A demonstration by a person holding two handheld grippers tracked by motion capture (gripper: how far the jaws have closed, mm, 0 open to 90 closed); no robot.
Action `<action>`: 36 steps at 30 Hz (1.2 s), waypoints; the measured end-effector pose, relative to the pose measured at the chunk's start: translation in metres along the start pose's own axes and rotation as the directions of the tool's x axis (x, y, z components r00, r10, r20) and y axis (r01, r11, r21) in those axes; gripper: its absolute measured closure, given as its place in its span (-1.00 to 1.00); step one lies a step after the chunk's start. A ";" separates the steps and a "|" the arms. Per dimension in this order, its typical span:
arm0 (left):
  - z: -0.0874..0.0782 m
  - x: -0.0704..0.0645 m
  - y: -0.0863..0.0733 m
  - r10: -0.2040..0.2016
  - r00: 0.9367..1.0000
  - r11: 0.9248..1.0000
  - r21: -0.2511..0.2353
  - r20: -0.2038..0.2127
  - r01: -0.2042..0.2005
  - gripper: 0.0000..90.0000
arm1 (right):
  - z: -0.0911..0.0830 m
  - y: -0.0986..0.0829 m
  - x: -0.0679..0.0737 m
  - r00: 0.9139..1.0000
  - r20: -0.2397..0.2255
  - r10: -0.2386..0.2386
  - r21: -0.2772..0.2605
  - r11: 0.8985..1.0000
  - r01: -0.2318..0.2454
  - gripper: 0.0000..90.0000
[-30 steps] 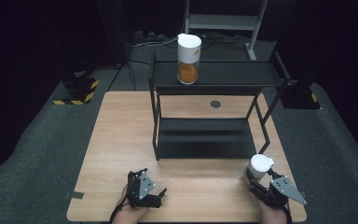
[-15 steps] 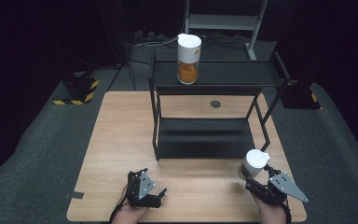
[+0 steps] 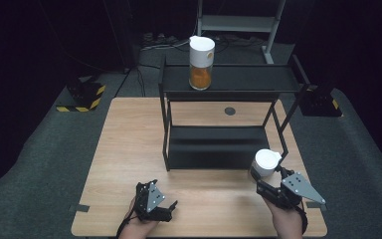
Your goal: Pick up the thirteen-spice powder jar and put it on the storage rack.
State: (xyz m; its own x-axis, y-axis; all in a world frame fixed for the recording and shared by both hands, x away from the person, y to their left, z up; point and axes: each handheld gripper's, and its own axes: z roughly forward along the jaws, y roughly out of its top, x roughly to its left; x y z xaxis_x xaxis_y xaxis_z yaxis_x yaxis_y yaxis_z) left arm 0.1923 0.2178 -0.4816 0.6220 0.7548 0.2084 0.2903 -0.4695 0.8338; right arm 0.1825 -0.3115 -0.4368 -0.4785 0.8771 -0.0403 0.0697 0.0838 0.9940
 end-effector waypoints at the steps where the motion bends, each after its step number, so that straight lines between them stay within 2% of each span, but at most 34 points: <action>1: 0.000 0.000 0.000 0.000 1.000 1.000 0.000 0.001 0.000 -0.98 | 0.003 0.005 -0.001 1.000 -0.013 0.009 -0.003 1.000 -0.009 -0.33; 3: 0.000 0.000 0.000 0.001 1.000 1.000 0.001 0.002 -0.001 -0.98 | 0.006 0.009 -0.003 1.000 -0.024 0.019 -0.001 1.000 -0.019 -0.33; 6: 0.000 0.000 0.000 0.005 1.000 1.000 0.001 0.003 -0.005 -0.98 | 0.011 0.016 -0.002 1.000 -0.028 0.008 -0.005 1.000 -0.009 -0.33; 8: 0.000 0.000 -0.001 0.005 1.000 1.000 -0.004 0.004 -0.005 -0.98 | 0.017 0.022 -0.005 0.999 -0.038 0.027 -0.008 1.000 -0.027 -0.33; 15: -0.001 0.001 -0.001 0.007 1.000 1.000 -0.004 0.007 -0.007 -0.98 | 0.026 0.034 -0.009 0.999 -0.040 0.035 -0.012 0.999 -0.036 -0.33; 36: -0.001 0.002 -0.001 0.007 1.000 1.000 -0.008 0.015 -0.007 -0.98 | 0.039 0.077 -0.026 0.999 -0.036 0.026 -0.045 0.999 -0.028 -0.33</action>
State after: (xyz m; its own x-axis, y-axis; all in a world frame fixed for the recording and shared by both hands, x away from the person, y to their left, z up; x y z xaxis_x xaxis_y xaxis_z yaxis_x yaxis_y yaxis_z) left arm 0.1928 0.2204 -0.4819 0.6347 0.7446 0.2067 0.2805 -0.4712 0.8362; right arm 0.2343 -0.3092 -0.3629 -0.5081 0.8612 -0.0103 0.0440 0.0379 0.9983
